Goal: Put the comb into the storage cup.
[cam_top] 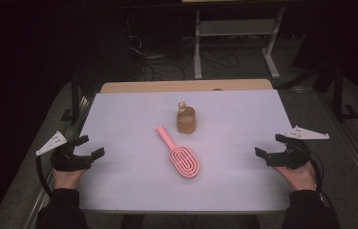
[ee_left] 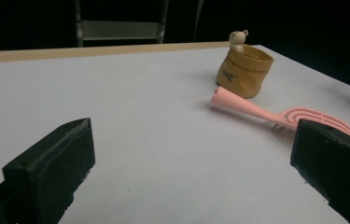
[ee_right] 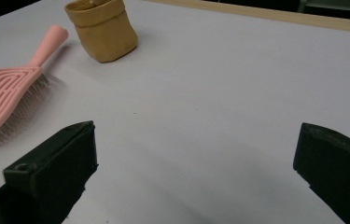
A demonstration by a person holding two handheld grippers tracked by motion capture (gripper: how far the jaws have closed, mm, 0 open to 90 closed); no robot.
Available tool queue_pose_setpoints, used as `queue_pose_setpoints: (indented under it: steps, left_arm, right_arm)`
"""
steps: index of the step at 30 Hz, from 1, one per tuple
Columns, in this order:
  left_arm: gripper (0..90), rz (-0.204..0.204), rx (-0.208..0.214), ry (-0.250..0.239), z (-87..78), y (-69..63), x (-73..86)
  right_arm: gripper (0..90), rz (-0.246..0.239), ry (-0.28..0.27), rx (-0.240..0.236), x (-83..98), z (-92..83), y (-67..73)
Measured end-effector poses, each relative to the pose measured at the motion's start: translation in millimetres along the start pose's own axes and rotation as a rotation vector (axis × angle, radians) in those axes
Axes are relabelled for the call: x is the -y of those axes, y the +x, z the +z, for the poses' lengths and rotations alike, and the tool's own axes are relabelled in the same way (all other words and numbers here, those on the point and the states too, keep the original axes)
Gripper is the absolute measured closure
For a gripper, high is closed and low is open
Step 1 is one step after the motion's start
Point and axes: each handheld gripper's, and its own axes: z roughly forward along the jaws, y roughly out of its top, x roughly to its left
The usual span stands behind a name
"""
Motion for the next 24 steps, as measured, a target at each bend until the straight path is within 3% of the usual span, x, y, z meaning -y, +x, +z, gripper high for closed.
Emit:
queue_pose_setpoints:
  steps: [17,24]
  left_arm:
    - [0.0,-0.021,0.012,-0.033,-6.3,1.0,-2.7]
    - [0.0,0.0,0.01,-0.017,-8.4,-5.8,-6.2]
  right_arm:
    - [0.0,0.02,-0.023,-0.01,2.1,-7.1,-0.6]
    - [0.0,0.028,-0.042,-0.02,2.1,-10.8,-1.6]
